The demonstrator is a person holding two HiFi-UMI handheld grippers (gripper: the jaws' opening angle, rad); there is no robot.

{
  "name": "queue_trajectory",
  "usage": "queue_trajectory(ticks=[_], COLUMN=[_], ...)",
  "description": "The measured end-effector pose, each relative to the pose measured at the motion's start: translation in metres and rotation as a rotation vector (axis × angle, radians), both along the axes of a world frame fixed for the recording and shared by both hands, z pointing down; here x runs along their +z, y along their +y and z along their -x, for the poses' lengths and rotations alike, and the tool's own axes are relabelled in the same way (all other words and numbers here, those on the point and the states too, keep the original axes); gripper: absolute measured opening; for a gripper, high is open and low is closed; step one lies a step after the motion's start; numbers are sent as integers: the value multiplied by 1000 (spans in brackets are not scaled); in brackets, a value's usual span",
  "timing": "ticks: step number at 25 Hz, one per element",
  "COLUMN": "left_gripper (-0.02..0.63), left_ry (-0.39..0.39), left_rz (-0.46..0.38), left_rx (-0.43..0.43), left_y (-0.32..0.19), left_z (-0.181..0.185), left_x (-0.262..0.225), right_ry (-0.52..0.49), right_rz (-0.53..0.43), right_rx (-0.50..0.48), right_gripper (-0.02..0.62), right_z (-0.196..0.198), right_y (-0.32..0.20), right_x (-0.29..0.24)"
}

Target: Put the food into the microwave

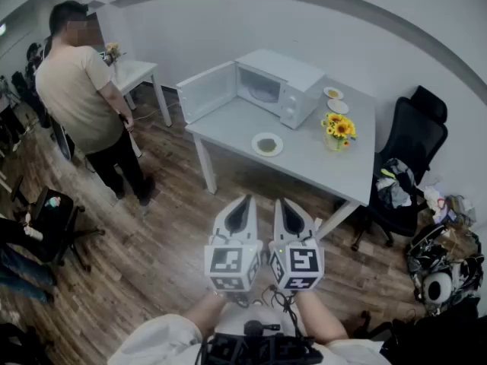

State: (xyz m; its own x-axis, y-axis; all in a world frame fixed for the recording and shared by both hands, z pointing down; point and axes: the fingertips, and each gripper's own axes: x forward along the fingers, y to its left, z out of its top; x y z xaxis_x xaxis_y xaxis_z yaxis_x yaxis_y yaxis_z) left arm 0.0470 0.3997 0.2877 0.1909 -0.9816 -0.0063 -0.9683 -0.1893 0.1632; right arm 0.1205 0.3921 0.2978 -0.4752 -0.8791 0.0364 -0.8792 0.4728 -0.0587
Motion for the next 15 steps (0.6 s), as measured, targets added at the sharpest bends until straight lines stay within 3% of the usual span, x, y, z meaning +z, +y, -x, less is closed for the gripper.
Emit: queue_trajectory(ticks=[15], left_gripper=[9], left_ry=[-12], left_rz=[39], left_rx=[8], left_y=[-9], left_z=[5], left_x=[10], right_ry=[-58], right_rz=[23], right_rx=[-3], right_gripper=[21], right_z=[3], right_y=[-9], right_x=[4])
